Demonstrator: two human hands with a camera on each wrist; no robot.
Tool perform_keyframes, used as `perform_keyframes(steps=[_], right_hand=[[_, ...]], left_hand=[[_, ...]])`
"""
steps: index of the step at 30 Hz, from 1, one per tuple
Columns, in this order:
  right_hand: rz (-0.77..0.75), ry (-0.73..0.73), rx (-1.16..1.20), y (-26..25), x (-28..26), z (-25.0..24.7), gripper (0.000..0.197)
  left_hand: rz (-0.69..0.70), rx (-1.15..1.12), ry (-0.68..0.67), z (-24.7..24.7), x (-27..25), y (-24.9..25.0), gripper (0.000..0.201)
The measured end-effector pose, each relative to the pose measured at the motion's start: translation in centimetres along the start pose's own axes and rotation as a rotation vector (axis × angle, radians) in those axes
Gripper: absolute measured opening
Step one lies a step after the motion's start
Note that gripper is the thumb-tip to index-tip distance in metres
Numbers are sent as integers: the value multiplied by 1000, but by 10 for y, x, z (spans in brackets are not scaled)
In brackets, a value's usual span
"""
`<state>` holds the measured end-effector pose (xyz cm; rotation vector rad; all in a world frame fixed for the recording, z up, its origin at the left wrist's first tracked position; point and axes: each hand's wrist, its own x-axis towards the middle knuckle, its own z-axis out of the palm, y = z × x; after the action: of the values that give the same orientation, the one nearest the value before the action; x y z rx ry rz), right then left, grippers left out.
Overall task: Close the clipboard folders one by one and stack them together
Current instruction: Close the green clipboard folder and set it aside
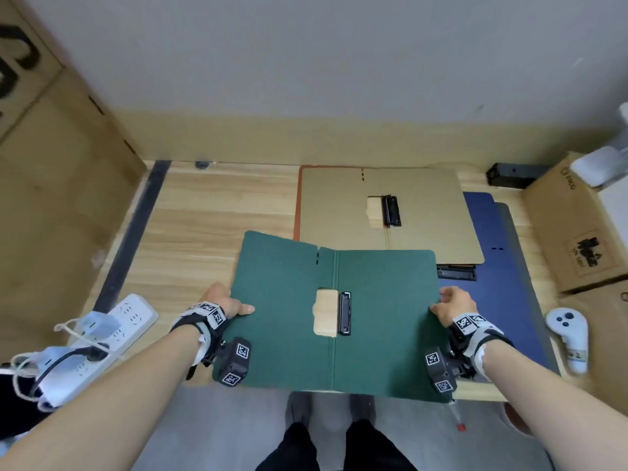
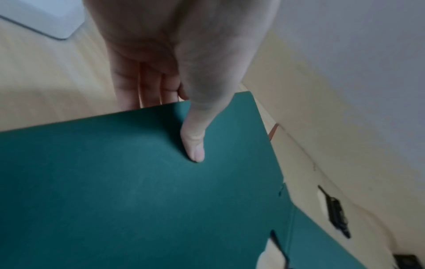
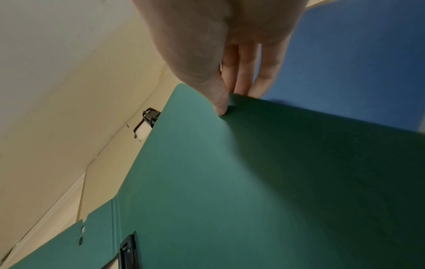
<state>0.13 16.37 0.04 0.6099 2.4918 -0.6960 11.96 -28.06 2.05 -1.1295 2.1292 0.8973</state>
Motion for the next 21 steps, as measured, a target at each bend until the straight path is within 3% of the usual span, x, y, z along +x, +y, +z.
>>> perform_keyframes(steps=[2,7,14,15,19,21], right_hand=[[-9,-13,12,-7,0,-5,48],[-35,-48,75,-15,-1,-15,42],[-93,-167,173,-15,4,-24,32],[-93,-189,223,-15,4,-26,30],[-96,-253,349,-15,-5,-37,15],[-98,-298,426,-16,-11,-42,16]], left_hand=[[70,-18,-45,-11,-1,10,52],[344,43,-160,-26,-55,61,34],[608,209,-270,2,-115,129,18],[628,229,-277,10,-120,137,19],[749,365,-240,52,-127,166,52],[805,405,-206,79,-124,175,50]])
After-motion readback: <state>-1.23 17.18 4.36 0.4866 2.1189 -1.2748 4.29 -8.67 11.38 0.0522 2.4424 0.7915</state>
